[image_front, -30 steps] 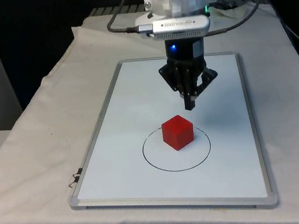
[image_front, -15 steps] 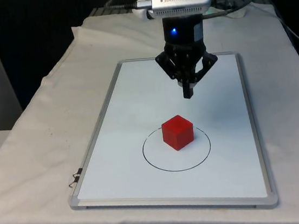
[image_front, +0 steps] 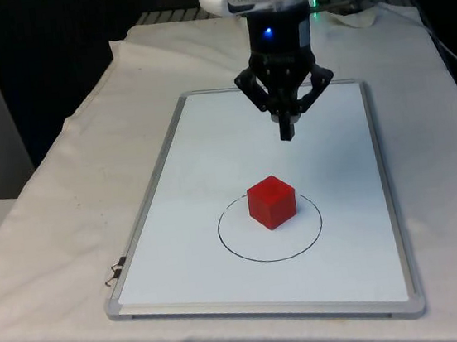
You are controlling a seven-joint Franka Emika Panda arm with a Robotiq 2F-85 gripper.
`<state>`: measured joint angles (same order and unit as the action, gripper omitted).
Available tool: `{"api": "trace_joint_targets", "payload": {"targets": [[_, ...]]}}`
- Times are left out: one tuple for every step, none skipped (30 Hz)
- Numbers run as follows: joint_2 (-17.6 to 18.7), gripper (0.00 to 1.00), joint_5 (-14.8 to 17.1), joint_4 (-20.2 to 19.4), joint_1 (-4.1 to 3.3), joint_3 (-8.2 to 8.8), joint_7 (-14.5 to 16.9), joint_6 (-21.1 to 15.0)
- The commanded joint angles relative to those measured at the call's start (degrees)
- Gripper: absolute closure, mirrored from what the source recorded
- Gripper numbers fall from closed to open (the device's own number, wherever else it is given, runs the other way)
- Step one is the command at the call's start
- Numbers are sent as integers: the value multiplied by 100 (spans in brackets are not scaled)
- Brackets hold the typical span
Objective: Push the cube into the marked area.
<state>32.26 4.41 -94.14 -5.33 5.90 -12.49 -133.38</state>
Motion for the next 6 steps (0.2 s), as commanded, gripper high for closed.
{"api": "trace_joint_targets", "payload": {"targets": [[-17, 100, 6, 0, 11, -23, 97, 34], [-17, 100, 11, 0, 17, -23, 195, 29], [-17, 100, 11, 0, 17, -23, 235, 29], [-29, 100, 11, -11, 17, -23, 275, 17], [-40, 100, 11, -29, 11, -17, 304, 11], [-63, 100, 11, -57, 11, -17, 350, -11]]}}
